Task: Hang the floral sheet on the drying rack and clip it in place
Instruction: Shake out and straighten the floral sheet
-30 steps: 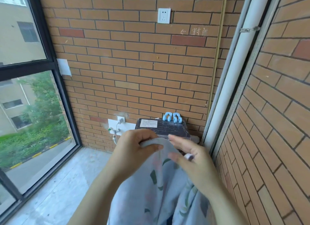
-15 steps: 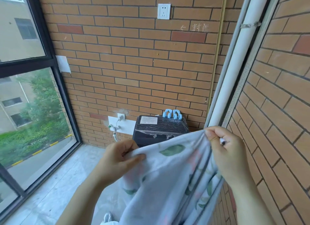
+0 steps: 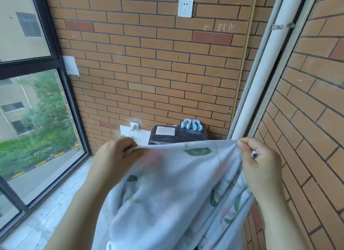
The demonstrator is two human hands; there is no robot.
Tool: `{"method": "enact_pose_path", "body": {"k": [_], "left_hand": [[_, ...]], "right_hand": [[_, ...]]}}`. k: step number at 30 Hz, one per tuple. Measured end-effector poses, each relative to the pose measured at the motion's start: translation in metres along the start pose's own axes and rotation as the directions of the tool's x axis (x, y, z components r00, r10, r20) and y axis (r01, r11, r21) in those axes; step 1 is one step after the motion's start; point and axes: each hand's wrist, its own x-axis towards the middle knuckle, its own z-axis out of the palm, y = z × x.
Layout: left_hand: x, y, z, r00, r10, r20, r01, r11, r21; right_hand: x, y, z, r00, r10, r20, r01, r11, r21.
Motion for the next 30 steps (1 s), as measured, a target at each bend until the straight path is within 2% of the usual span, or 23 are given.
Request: {"method": "enact_pose_path", "body": {"k": [2, 6, 7, 12, 15, 17, 19, 22, 24, 25, 27, 30], "left_hand": [[-0.009, -0.002, 0.001, 1.000, 0.011, 0.002, -0.011, 0.997, -0.083], [0.010, 0.016, -0.016, 0.986, 0.009, -0.168, -0.041, 0.982, -0.186], [0.013, 0.021, -0.020, 0.989, -0.007, -0.145, -0.028, 0.971, -0.238], [-0.001, 0.021, -0.014, 0.990, -0.026, 0.141, 0.089, 0.882, -0.463], [-0.003, 0.015, -0.007, 0.988, -0.098, 0.118, 0.148, 0.823, -0.549], [-0.001, 0.017, -0.004, 0.988, -0.155, 0.006, 0.136, 0.847, -0.514], [0.001, 0.022, -0.003, 0.980, -0.171, -0.099, 0.119, 0.911, -0.394], [0.005, 0.017, -0.004, 0.986, -0.140, -0.090, 0.122, 0.976, -0.180], [0.004, 0.008, -0.005, 0.986, -0.154, -0.057, 0.146, 0.982, -0.121], [0.002, 0.005, -0.005, 0.988, -0.147, -0.041, 0.139, 0.979, -0.151], [-0.002, 0.006, -0.008, 0.994, -0.096, 0.054, 0.109, 0.938, -0.330], [-0.006, 0.015, -0.011, 0.985, -0.006, 0.174, 0.112, 0.786, -0.608]], "right_hand": [[-0.008, 0.009, 0.004, 0.999, 0.034, -0.028, -0.034, 0.999, 0.000], [-0.002, 0.012, 0.011, 0.992, 0.099, -0.072, -0.099, 0.995, 0.007], [0.001, 0.013, 0.012, 0.990, 0.120, -0.073, -0.120, 0.993, 0.001], [-0.005, 0.026, 0.013, 0.980, 0.167, -0.104, -0.169, 0.985, -0.015], [-0.009, 0.026, 0.014, 0.982, 0.170, -0.087, -0.172, 0.985, -0.013], [-0.007, 0.024, 0.014, 0.987, 0.140, -0.073, -0.142, 0.990, -0.022], [-0.006, 0.021, 0.014, 0.991, 0.119, -0.056, -0.120, 0.993, -0.015], [-0.007, 0.023, 0.014, 0.992, 0.121, -0.036, -0.121, 0.993, -0.005], [-0.009, 0.025, 0.013, 0.991, 0.127, -0.039, -0.128, 0.992, -0.021], [-0.010, 0.026, 0.013, 0.990, 0.129, -0.051, -0.131, 0.991, -0.026], [-0.007, 0.029, 0.011, 0.984, 0.154, -0.089, -0.158, 0.987, -0.036], [-0.001, 0.031, 0.010, 0.975, 0.203, -0.093, -0.210, 0.975, -0.075]]}}
